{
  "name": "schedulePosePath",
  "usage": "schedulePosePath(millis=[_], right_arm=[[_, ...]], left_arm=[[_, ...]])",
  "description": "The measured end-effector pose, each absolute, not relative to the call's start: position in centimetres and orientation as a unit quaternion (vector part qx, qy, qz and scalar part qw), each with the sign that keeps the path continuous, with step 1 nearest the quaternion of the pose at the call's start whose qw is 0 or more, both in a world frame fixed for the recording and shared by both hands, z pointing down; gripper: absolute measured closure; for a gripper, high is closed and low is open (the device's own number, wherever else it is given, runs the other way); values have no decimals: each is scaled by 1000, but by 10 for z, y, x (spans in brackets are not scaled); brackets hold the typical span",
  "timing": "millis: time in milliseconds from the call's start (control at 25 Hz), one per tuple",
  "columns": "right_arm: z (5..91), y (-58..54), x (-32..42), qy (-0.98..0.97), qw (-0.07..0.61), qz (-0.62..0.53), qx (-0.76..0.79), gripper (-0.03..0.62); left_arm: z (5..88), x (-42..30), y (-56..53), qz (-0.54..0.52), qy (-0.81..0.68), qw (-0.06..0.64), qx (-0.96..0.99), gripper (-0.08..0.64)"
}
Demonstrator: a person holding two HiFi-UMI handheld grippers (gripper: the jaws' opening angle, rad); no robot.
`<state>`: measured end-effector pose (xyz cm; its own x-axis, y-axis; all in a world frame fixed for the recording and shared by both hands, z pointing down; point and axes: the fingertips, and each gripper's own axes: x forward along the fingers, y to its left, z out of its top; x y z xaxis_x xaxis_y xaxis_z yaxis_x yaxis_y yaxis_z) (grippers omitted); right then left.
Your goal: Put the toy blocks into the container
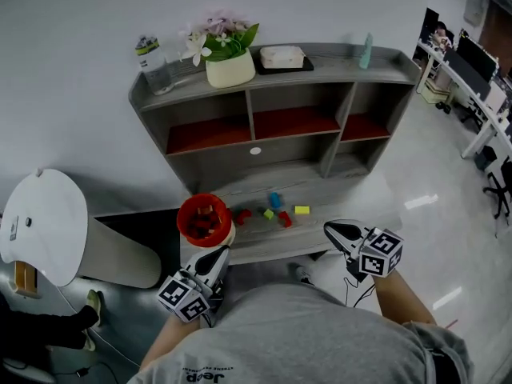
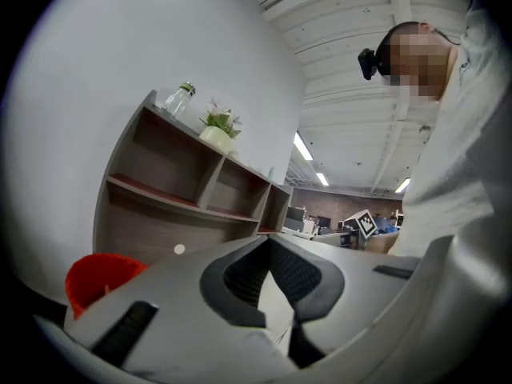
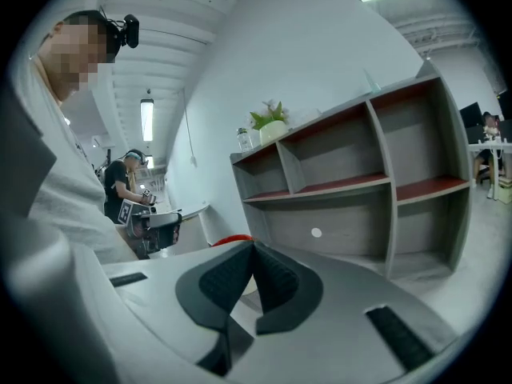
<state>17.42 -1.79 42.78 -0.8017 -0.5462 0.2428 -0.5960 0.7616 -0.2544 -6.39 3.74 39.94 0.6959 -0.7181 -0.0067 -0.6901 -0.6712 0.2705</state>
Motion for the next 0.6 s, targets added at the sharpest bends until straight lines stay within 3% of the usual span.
schedulePosePath(millis=[600], right_arm=[[479, -204, 213, -965, 107, 167, 170, 572]], left_arm=[[428, 25, -116, -28, -481, 165, 861, 549]])
